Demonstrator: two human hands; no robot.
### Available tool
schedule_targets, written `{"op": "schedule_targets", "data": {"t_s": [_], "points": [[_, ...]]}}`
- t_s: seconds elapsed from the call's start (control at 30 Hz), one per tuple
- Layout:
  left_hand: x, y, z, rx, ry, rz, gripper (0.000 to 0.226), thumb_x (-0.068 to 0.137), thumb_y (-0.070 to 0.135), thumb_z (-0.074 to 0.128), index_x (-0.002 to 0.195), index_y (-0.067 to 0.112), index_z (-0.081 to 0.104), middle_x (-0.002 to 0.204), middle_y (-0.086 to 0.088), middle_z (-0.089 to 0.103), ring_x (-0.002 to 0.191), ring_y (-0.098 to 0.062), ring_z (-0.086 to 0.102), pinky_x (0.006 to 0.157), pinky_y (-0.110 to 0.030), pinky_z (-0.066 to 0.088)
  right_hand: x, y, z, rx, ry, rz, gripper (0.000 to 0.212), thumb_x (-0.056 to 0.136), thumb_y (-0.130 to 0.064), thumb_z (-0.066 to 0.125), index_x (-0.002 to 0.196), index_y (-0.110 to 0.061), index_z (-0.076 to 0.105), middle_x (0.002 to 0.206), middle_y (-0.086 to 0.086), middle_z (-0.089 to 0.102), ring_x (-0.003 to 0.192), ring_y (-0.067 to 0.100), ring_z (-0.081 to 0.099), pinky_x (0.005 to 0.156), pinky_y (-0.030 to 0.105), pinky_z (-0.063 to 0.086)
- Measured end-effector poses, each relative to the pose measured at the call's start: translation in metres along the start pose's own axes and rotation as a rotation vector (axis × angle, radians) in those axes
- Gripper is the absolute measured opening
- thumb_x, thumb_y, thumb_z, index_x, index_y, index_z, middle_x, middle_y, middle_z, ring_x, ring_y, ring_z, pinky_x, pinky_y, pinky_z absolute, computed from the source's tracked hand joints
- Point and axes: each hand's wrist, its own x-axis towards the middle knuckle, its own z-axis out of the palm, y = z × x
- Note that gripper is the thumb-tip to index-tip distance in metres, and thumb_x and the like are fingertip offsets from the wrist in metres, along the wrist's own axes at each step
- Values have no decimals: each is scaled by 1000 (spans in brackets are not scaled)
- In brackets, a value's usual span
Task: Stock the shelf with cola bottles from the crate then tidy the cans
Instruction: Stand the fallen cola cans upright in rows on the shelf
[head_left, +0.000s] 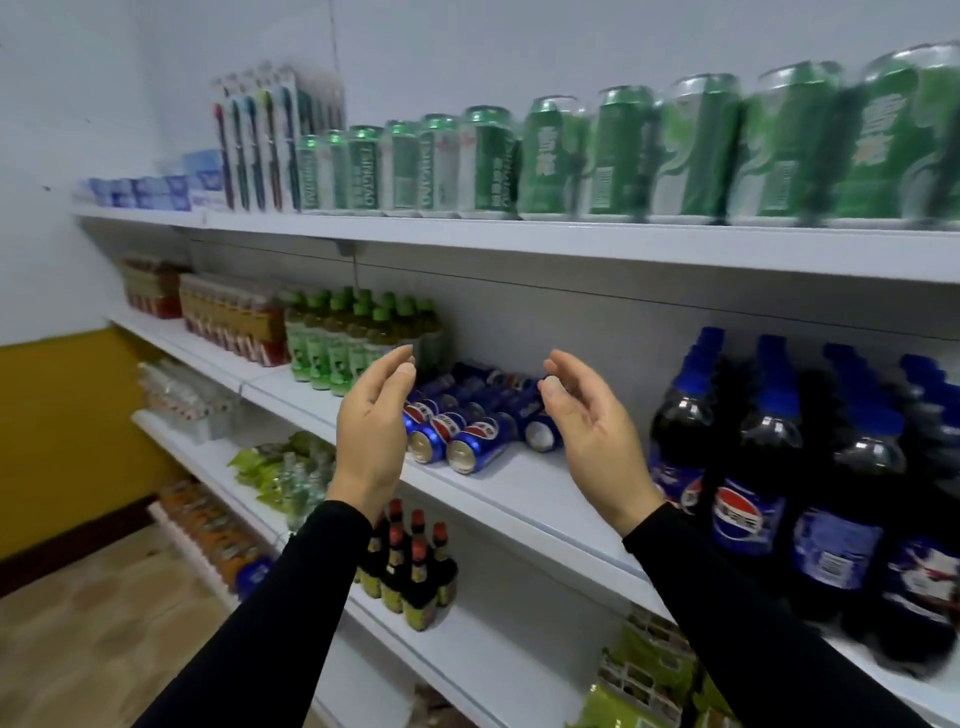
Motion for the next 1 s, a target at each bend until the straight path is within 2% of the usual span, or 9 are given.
{"op": "schedule_targets", "data": {"t_s": [0.27, 0.5, 0.57, 0.63, 0.73, 0.8, 0.83, 0.9, 1.0], "points": [[78, -38, -54, 64, -84, -13, 33, 102, 22, 46, 133, 19, 57, 131, 3, 61, 124, -9, 54, 97, -18, 43, 49, 40, 75, -41, 62, 66, 42, 98, -30, 52, 138, -21, 48, 132, -8, 56, 112, -9, 55, 86, 6, 46], [137, -84, -29, 75, -223, -47, 33, 102, 22, 47, 133, 19, 57, 133, 3, 59, 125, -10, 53, 92, -12, 43, 92, 76, 75, -115, 185, 140, 38, 98, -31, 54, 134, -20, 52, 128, -10, 58, 112, -6, 55, 83, 3, 45], [151, -96, -13, 67, -268, -68, 35, 102, 22, 47, 135, 17, 56, 133, 3, 59, 124, -10, 53, 86, -5, 44, 107, 88, 67, -144, 237, 167, 35, 98, -31, 54, 131, -20, 54, 121, -12, 59, 104, -11, 55, 78, 0, 43], [164, -107, 3, 69, -310, -80, 36, 101, 24, 48, 136, 17, 56, 134, 3, 58, 124, -10, 52, 90, -8, 43, 124, 100, 56, -180, 323, 189, 28, 98, -29, 55, 124, -19, 57, 109, -14, 61, 98, -5, 58, 72, -3, 40], [187, -125, 29, 84, -326, -113, 36, 100, 24, 51, 135, 15, 57, 132, 0, 60, 124, -13, 54, 103, -26, 42, 156, 120, 39, -224, 439, 257, 14, 98, -26, 54, 106, -17, 61, 95, -12, 63, 98, 16, 59, 69, 12, 43], [202, -137, 45, 128, -349, -119, 32, 100, 23, 51, 130, 15, 60, 127, 0, 62, 120, -15, 56, 102, -28, 42, 174, 135, 30, -295, 455, 281, 30, 99, -23, 49, 98, 5, 59, 99, 19, 64, 100, 33, 57, 77, 34, 41], [208, -143, 51, 163, -362, -119, 30, 100, 23, 51, 128, 17, 61, 125, 1, 62, 120, -16, 56, 101, -28, 42, 180, 141, 27, -324, 460, 290, 36, 100, -22, 47, 102, 13, 56, 108, 29, 59, 103, 38, 52, 85, 37, 39], [221, -157, 65, 189, -409, -133, 31, 99, 26, 51, 128, 19, 60, 125, 1, 60, 119, -16, 55, 97, -28, 41, 192, 155, 20, -342, 469, 322, 40, 102, -23, 45, 109, 14, 56, 116, 29, 56, 107, 36, 52, 89, 35, 41], [237, -175, 87, 219, -485, -179, 37, 100, 29, 50, 134, 17, 56, 136, -2, 56, 122, -17, 52, 97, -25, 37, 204, 174, 12, -315, 484, 395, 42, 102, -31, 43, 108, 6, 61, 111, 17, 66, 94, 27, 61, 81, 33, 46]]}}
